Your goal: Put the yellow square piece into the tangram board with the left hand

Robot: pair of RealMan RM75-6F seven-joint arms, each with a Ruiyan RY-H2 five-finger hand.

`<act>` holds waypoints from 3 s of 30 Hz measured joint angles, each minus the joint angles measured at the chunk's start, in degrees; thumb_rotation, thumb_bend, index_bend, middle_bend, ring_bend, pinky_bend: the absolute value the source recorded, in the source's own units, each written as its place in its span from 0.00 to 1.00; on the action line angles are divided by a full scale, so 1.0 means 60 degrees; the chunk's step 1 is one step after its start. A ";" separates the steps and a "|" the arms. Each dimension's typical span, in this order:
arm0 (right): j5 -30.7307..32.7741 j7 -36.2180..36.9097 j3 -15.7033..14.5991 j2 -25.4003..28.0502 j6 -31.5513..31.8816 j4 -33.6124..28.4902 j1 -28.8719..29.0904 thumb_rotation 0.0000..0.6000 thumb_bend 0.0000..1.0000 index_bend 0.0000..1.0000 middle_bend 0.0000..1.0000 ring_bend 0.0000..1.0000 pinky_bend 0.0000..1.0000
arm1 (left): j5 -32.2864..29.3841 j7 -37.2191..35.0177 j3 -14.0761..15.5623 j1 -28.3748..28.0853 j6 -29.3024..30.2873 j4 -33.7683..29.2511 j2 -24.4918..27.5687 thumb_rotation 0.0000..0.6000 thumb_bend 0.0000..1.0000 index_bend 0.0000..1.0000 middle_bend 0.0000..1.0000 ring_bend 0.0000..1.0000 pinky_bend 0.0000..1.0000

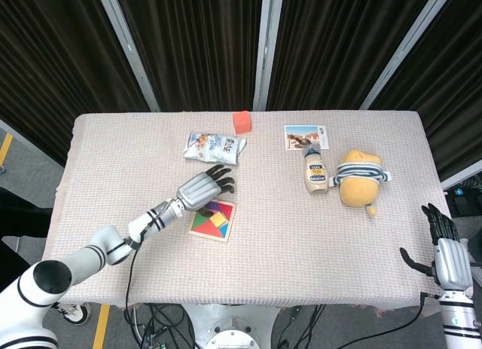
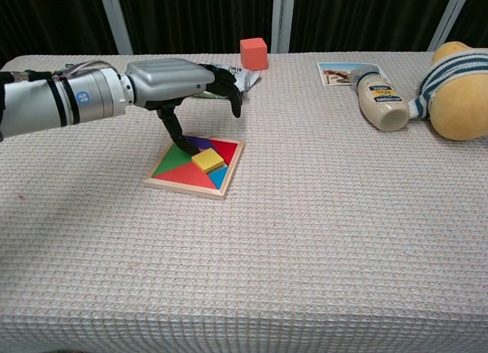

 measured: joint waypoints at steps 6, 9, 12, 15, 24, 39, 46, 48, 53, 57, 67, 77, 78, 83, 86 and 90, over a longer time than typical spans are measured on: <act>-0.0018 0.0101 -0.0008 -0.0018 -0.0027 0.0069 0.0013 1.00 0.18 0.00 0.00 0.00 0.00 | 0.0038 0.0020 0.0002 -0.0004 0.0063 -0.0029 -0.0029 1.00 0.11 0.28 0.18 0.00 0.05; 0.0000 0.0130 -0.0012 -0.0036 -0.0029 0.0115 0.0001 1.00 0.18 0.00 0.00 0.00 0.00 | 0.0039 0.0017 0.0013 -0.0001 0.0046 -0.0061 -0.0047 1.00 0.11 0.28 0.18 0.00 0.05; 0.0016 0.0170 -0.0008 -0.0054 -0.0028 0.0160 -0.0007 1.00 0.18 0.00 0.00 0.00 0.00 | 0.0063 0.0035 0.0027 -0.0009 0.0047 -0.0066 -0.0072 1.00 0.11 0.28 0.18 0.00 0.05; 0.0011 0.0190 -0.0007 -0.0064 -0.0015 0.0186 -0.0014 1.00 0.18 0.00 0.00 0.00 0.00 | 0.0064 0.0047 -0.0004 -0.0023 0.0082 -0.0054 -0.0090 1.00 0.11 0.28 0.18 0.00 0.05; 0.0039 0.0251 -0.0009 -0.0114 -0.0052 0.0279 -0.0018 1.00 0.18 0.00 0.00 0.00 0.00 | -0.0024 0.0165 -0.0168 0.0071 0.0420 -0.0296 0.0211 1.00 0.11 0.28 0.18 0.00 0.05; -0.0018 0.0190 0.0060 -0.0119 0.0078 0.0213 -0.0007 1.00 0.18 0.00 0.00 0.00 0.00 | -0.0072 0.1517 0.0077 0.1143 0.1318 -0.2687 0.1204 1.00 0.05 0.27 0.18 0.00 0.04; -0.0010 0.0117 0.0088 -0.0104 0.0017 0.0122 0.0056 1.00 0.18 0.00 0.00 0.00 0.00 | -0.0323 0.1841 -0.0100 0.1254 0.1081 -0.2839 0.1052 1.00 0.05 0.26 0.18 0.00 0.04; 0.0000 0.0136 0.0096 -0.0101 -0.0001 0.0128 0.0067 1.00 0.18 0.00 0.00 0.00 0.00 | -0.0403 0.1825 -0.0172 0.1228 0.0930 -0.2767 0.0974 1.00 0.05 0.26 0.18 0.00 0.04; 0.0020 0.0211 0.0100 -0.0098 -0.0058 0.0167 0.0090 1.00 0.18 0.00 0.00 0.00 0.00 | -0.0665 0.1759 -0.0334 0.1195 0.0581 -0.2547 0.0771 1.00 0.05 0.26 0.18 0.00 0.04; 0.0038 0.0246 0.0090 -0.0113 -0.0101 0.0201 0.0098 1.00 0.18 0.00 0.00 0.00 0.00 | -0.0833 0.1667 -0.0444 0.1140 0.0274 -0.2354 0.0626 1.00 0.05 0.27 0.18 0.00 0.05; 0.0024 0.0249 0.0080 -0.0111 -0.0117 0.0195 0.0122 1.00 0.18 0.00 0.00 0.00 0.00 | -0.0800 0.1460 -0.0556 0.1067 0.0188 -0.2060 0.0483 1.00 0.05 0.27 0.18 0.00 0.05; 0.0035 0.0260 0.0063 -0.0121 -0.0146 0.0222 0.0127 1.00 0.18 0.00 0.00 0.00 0.00 | -0.0740 0.1430 -0.0600 0.0991 0.0115 -0.1998 0.0412 1.00 0.05 0.27 0.18 0.00 0.05; 0.0038 0.0265 0.0062 -0.0122 -0.0147 0.0227 0.0126 1.00 0.18 0.00 0.00 0.00 0.00 | -0.0737 0.1422 -0.0597 0.0983 0.0096 -0.1983 0.0403 1.00 0.05 0.27 0.18 0.00 0.05; 0.0059 0.0334 0.0052 -0.0145 -0.0165 0.0298 0.0115 1.00 0.18 0.00 0.00 0.00 0.00 | -0.0738 0.1375 -0.0632 0.0944 0.0057 -0.1920 0.0357 1.00 0.05 0.27 0.18 0.00 0.05; 0.0066 0.0368 0.0044 -0.0161 -0.0194 0.0336 0.0117 1.00 0.18 0.00 0.00 0.00 0.00 | -0.0731 0.1371 -0.0650 0.0908 0.0030 -0.1898 0.0335 1.00 0.05 0.27 0.18 0.00 0.05; 0.0070 0.0388 0.0040 -0.0170 -0.0210 0.0356 0.0123 1.00 0.18 0.00 0.00 0.00 0.00 | -0.0725 0.1375 -0.0670 0.0871 -0.0002 -0.1871 0.0303 1.00 0.05 0.27 0.18 0.00 0.05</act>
